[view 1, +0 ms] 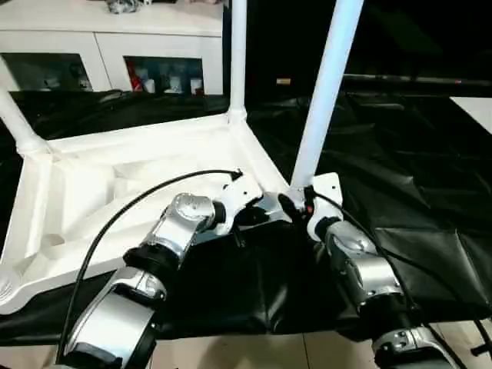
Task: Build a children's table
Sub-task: Rotate leg to tighten
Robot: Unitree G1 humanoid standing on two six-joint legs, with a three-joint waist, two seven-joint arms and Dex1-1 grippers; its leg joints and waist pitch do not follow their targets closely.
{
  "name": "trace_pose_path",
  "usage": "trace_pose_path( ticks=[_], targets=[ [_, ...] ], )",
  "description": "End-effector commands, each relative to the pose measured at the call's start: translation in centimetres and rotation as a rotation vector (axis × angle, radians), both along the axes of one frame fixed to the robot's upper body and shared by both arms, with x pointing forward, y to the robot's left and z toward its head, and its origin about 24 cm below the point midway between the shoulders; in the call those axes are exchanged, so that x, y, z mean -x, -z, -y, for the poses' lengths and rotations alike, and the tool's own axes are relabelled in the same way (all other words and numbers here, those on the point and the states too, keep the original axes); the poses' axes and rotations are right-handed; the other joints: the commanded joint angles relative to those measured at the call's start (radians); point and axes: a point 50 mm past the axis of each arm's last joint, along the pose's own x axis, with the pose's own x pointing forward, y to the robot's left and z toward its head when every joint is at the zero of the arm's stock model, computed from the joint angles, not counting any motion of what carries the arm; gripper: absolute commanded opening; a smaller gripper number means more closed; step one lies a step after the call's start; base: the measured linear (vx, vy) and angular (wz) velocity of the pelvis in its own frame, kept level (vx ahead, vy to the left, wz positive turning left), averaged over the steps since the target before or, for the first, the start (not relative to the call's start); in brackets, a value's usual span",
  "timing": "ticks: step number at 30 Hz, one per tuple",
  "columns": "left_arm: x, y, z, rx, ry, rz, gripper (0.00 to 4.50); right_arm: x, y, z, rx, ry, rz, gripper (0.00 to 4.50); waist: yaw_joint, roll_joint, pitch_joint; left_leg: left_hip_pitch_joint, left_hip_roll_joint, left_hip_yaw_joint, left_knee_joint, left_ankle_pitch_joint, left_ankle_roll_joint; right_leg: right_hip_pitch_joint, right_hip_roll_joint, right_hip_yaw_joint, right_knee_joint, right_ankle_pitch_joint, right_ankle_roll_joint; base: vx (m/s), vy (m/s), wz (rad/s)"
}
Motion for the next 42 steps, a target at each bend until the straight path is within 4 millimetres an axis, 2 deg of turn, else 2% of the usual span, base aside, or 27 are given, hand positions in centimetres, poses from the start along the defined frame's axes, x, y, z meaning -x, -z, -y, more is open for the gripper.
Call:
trace_pose_path(
  ticks=[1, 3, 4, 5, 7, 8, 9, 14, 16, 19, 25, 27, 30, 37, 38, 39, 40, 41, 42],
  targets=[
    [1.3, 1.3, 0.4, 0.018, 0.093, -0.057, 0.00, 0.3, -1.2, -0.5, -0.015, -0.199, 0.014, 3.77, 0.000, -0.004, -0.046, -0.003, 0.014, 0.001, -0.068, -0.261, 0.024, 0.042, -0.036, 0.031, -0.083, -0.200, -0.178, 0.000, 0.000, 0.00],
    [1.6, 1.2, -0.4, 0.030, 0.150, -0.065, 0.00, 1.2, -1.8, 1.2, 0.046, -0.368, 0.026, 3.77, 0.009, -0.010, -0.050, -0.007, 0.012, 0.004, -0.059, -0.195, 0.062, 0.054, -0.034, 0.029, -0.073, -0.088, -0.198, 0.000, 0.000, 0.00],
    [1.7, 1.1, -0.6, 0.033, 0.162, -0.069, 0.00, 1.5, -1.9, 1.7, 0.064, -0.410, 0.026, 3.77, 0.010, -0.010, -0.047, -0.011, 0.012, 0.006, -0.057, -0.183, 0.083, 0.052, -0.034, 0.029, -0.072, -0.072, -0.204, 0.000, 0.000, 0.00],
    [1.7, 1.1, -0.9, 0.032, 0.166, -0.076, 0.00, 1.8, -2.0, 2.2, 0.078, -0.447, 0.023, 3.77, 0.010, -0.010, -0.047, -0.012, 0.012, 0.006, -0.058, -0.183, 0.087, 0.052, -0.036, 0.028, -0.074, -0.083, -0.204, 0.000, 0.000, 0.00],
    [1.7, 1.1, -1.2, 0.027, 0.176, -0.081, 0.00, 2.1, -2.1, 2.7, 0.112, -0.492, 0.029, 3.77, 0.013, -0.009, -0.047, -0.009, 0.015, 0.006, -0.058, -0.177, 0.088, 0.050, -0.039, 0.027, -0.076, -0.111, -0.205, 0.000, 0.000, 0.00],
    [1.9, 1.0, -1.6, 0.020, 0.202, -0.097, 0.00, 2.6, -2.3, 3.4, 0.174, -0.547, 0.049, 3.77, 0.012, -0.007, -0.046, -0.008, 0.016, 0.006, -0.058, -0.184, 0.080, 0.049, -0.039, 0.027, -0.077, -0.128, -0.212, 0.000, 0.000, 0.00],
    [2.0, 1.0, -1.9, 0.017, 0.216, -0.110, 0.00, 2.8, -2.3, 3.7, 0.197, -0.576, 0.052, 3.77, 0.012, -0.009, -0.047, -0.007, 0.017, 0.007, -0.058, -0.191, 0.073, 0.049, -0.038, 0.027, -0.076, -0.136, -0.216, 0.000, 0.000, 0.00],
    [2.7, 0.7, -2.5, 0.027, 0.295, -0.147, 0.00, 3.8, -2.6, 4.2, 0.205, -0.683, 0.022, 3.77, 0.011, -0.008, -0.045, -0.008, 0.019, 0.005, -0.060, -0.202, 0.081, 0.050, -0.038, 0.027, -0.073, -0.129, -0.231, 0.000, 0.000, 0.00],
    [3.1, 0.6, -3.0, 0.027, 0.338, -0.171, 0.00, 3.6, -2.7, 4.0, 0.210, -0.673, 0.035, 3.77, 0.009, -0.007, -0.045, -0.007, 0.021, 0.005, -0.062, -0.209, 0.072, 0.047, -0.039, 0.027, -0.074, -0.155, -0.232, 0.000, 0.000, 0.00],
    [3.3, 0.6, -3.2, 0.030, 0.343, -0.177, 0.00, 3.0, -2.7, 3.7, 0.218, -0.630, 0.056, 3.77, 0.008, -0.006, -0.047, -0.003, 0.021, 0.006, -0.059, -0.206, 0.067, 0.044, -0.039, 0.028, -0.072, -0.134, -0.241, 0.000, 0.000, 0.00],
    [3.4, 0.6, -3.2, 0.034, 0.343, -0.179, 0.00, 2.7, -2.5, 3.1, 0.200, -0.616, 0.059, 3.77, 0.006, -0.006, -0.048, -0.006, 0.018, 0.006, -0.059, -0.193, 0.066, 0.049, -0.037, 0.027, -0.068, -0.101, -0.242, 0.000, 0.000, 0.00],
    [3.5, 0.5, -3.1, 0.035, 0.348, -0.179, 0.00, 2.7, -2.3, 3.0, 0.190, -0.616, 0.040, 3.51, 0.005, -0.003, -0.048, -0.006, 0.018, 0.006, -0.059, -0.192, 0.065, 0.049, -0.038, 0.027, -0.068, -0.101, -0.244, 0.000, 0.000, 0.00],
    [3.4, 0.5, -3.1, 0.033, 0.347, -0.178, 0.00, 2.8, -2.1, 2.9, 0.188, -0.627, 0.028, 3.38, 0.002, -0.004, -0.047, -0.006, 0.018, 0.006, -0.060, -0.198, 0.064, 0.048, -0.035, 0.027, -0.069, -0.102, -0.244, 0.000, 0.000, 0.00],
    [3.4, 0.4, -3.3, 0.034, 0.339, -0.182, 0.00, 2.7, -2.0, 2.9, 0.145, -0.595, 0.016, 2.77, 0.003, -0.004, -0.047, -0.005, 0.017, 0.006, -0.059, -0.199, 0.063, 0.048, -0.036, 0.027, -0.068, -0.102, -0.244, 0.000, 0.000, 0.00],
    [3.4, 0.4, -3.4, 0.037, 0.336, -0.182, 0.00, 2.6, -1.8, 2.9, 0.139, -0.565, 0.012, 2.75, 0.003, -0.003, -0.047, -0.004, 0.018, 0.006, -0.060, -0.200, 0.062, 0.048, -0.036, 0.027, -0.068, -0.104, -0.245, 0.000, 0.000, 0.00],
    [3.3, 0.5, -3.4, 0.033, 0.316, -0.177, 0.00, 2.4, -1.6, 3.0, 0.131, -0.516, 0.010, 2.74, 0.001, -0.011, -0.047, -0.006, 0.017, 0.006, -0.059, -0.200, 0.061, 0.048, -0.036, 0.027, -0.069, -0.108, -0.243, 0.000, 0.000, 0.00],
    [3.1, 0.6, -3.3, 0.025, 0.284, -0.166, 0.00, 2.2, -1.4, 3.0, 0.125, -0.457, 0.006, 2.70, 0.000, -0.007, -0.045, -0.007, 0.016, 0.005, -0.062, -0.207, 0.056, 0.048, -0.037, 0.027, -0.070, -0.133, -0.237, 0.000, 0.000, 0.00],
    [2.7, 0.8, -3.3, 0.014, 0.232, -0.147, 0.00, 1.8, -1.0, 3.0, 0.122, -0.363, 0.000, 2.68, -0.002, -0.008, -0.043, -0.008, 0.017, 0.005, -0.064, -0.213, 0.048, 0.045, -0.036, 0.027, -0.072, -0.154, -0.230, 0.000, 0.000, 0.00],
    [2.5, 0.9, -3.2, 0.009, 0.206, -0.138, 0.00, 1.6, -0.8, 2.9, 0.122, -0.318, -0.004, 2.68, -0.006, -0.006, -0.041, -0.007, 0.016, 0.003, -0.067, -0.234, 0.028, 0.043, -0.038, 0.027, -0.078, -0.216, -0.214, 0.000, 0.000, 0.00]
  ],
)
